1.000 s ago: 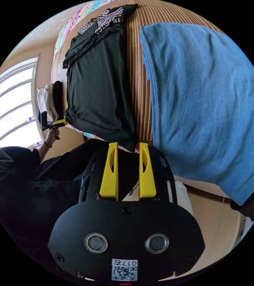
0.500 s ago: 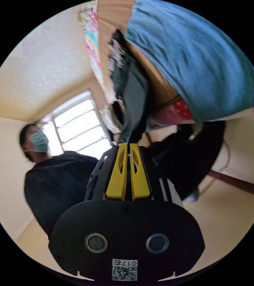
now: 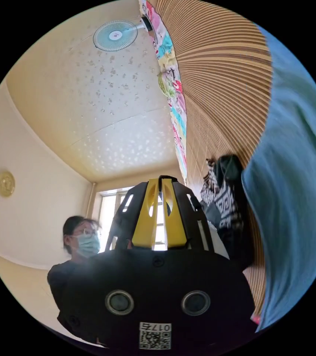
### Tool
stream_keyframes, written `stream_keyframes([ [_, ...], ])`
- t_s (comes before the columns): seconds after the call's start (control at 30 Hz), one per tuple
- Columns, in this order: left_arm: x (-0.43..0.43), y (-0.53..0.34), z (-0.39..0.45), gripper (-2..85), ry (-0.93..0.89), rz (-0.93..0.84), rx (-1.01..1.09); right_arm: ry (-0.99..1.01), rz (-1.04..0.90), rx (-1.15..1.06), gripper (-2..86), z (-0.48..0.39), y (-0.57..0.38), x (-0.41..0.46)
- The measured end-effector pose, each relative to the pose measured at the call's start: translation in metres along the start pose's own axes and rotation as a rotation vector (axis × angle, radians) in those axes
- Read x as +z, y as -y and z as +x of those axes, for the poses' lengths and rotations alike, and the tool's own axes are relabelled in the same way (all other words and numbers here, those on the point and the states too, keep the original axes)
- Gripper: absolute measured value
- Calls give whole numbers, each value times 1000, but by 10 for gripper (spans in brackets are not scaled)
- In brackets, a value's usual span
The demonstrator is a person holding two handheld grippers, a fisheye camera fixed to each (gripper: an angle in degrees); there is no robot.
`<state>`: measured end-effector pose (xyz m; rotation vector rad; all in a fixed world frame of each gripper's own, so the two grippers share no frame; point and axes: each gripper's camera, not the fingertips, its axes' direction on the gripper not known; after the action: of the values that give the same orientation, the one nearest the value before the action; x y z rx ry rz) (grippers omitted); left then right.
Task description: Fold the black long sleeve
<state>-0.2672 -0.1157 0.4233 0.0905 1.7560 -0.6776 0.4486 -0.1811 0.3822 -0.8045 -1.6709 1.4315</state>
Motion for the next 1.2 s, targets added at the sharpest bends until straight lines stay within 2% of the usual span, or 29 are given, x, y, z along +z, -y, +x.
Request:
stream_keyframes([
  [0.13,17,35,-42,26,276,101,-37,-274,13,-27,14,22,64,49],
  [0.2,19,37,-49,58,314,130,7,-303,65,-55,15,21,74,57],
  [0.3,28,12,-42,127,401,26,68,-424,88,-133,17,-4,67,74],
  [0.43,30,-61,-18,158,703,-57,166,-768,-200,-309,20,-34,18,154],
  [0.5,27,-86,-24,166,765,-65,134,-867,-312,-377,18,-34,-14,189],
  [0.57,27,-103,-43,166,775,-100,72,-924,-429,-459,13,-24,-55,233],
  [0.63,31,-116,-71,147,701,-99,9,-933,-494,-481,10,-8,-76,261],
  [0.73,44,-118,-93,104,667,-86,-52,-887,-545,-415,6,27,-87,289],
  [0.87,77,-113,-75,54,554,-111,48,-742,-437,-344,4,33,-79,258],
  [0.97,144,-110,-28,51,631,-237,233,-731,-317,-308,3,21,-69,198],
  [1.03,221,-123,3,51,631,-392,416,-727,-244,-286,3,12,-66,154],
  [1.13,327,-167,10,51,614,-630,573,-753,-132,-239,4,0,-65,79],
  [1.2,382,-203,-8,56,615,-768,605,-777,-73,-212,4,-3,-66,38],
])
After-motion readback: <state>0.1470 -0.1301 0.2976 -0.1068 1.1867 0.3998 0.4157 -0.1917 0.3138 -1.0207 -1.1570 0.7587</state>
